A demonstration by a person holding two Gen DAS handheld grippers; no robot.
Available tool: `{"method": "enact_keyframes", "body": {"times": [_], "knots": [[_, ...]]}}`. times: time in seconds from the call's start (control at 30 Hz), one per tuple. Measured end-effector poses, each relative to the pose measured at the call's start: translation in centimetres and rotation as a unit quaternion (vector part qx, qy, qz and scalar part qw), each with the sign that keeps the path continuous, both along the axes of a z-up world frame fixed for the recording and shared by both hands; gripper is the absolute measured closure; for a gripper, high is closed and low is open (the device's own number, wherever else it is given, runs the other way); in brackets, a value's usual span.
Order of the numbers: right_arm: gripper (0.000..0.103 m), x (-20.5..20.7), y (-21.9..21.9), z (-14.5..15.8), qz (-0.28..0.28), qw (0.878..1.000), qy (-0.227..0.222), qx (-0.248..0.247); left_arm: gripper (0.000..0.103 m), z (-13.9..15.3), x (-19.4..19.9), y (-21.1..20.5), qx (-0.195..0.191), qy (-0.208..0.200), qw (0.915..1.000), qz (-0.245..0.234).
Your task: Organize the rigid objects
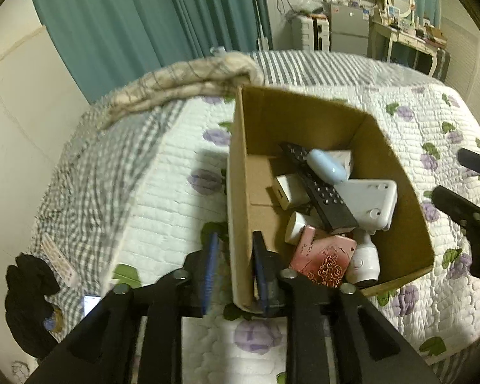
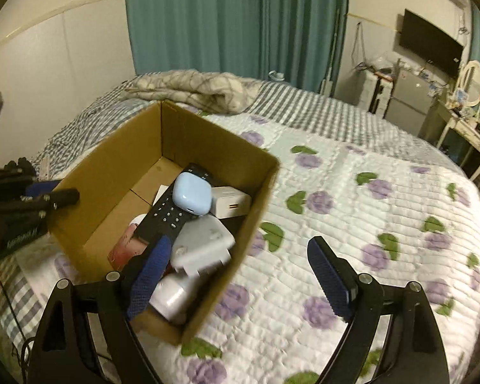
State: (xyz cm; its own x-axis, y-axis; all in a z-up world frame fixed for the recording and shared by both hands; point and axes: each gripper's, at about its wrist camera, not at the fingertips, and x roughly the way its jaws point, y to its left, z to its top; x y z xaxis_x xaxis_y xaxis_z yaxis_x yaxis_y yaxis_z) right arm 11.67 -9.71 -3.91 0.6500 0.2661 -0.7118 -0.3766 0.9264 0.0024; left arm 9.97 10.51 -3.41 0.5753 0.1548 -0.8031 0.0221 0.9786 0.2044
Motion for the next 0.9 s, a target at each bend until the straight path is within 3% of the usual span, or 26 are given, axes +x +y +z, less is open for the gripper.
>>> {"method": "enact_keyframes", "body": {"times": [0.07, 0.27, 0.5, 0.63, 0.77, 0.9], "knots": [[0.016, -1.2, -0.5, 1.1, -0.006, 1.000, -0.013, 0.002, 0.050, 1.0, -0.8, -0.2, 0.016, -0.021, 0.9996, -0.002], [0.012, -4.4, -1.4, 4.2, -0.021, 0.998, -0.056, 0.012, 0.025, 3.5, -3.5, -1.0, 0.033, -0.082, 0.9961, -0.008], [0.010, -7.0, -1.9, 5.2, -0.028, 0.997, -0.074, 0.025, 0.013, 5.3, -5.5, -1.2, -0.006, -0.152, 0.9883, 0.009], [0.009, -8.0, -2.4, 4.9, -0.039, 0.996, -0.069, 0.037, 0.012, 5.9, -5.8, -1.1, -0.042, -0.170, 0.9842, 0.022], [0.009, -9.0, -3.1, 4.6, -0.055, 0.994, -0.071, 0.056, 0.011, 6.1, -6.5, -1.6, -0.055, -0.192, 0.9794, 0.028], [0.005, -10.4, -4.0, 4.6, -0.095, 0.988, -0.098, 0.077, 0.009, 6.0, -8.5, -3.5, -0.041, -0.235, 0.9711, 0.016]]}}
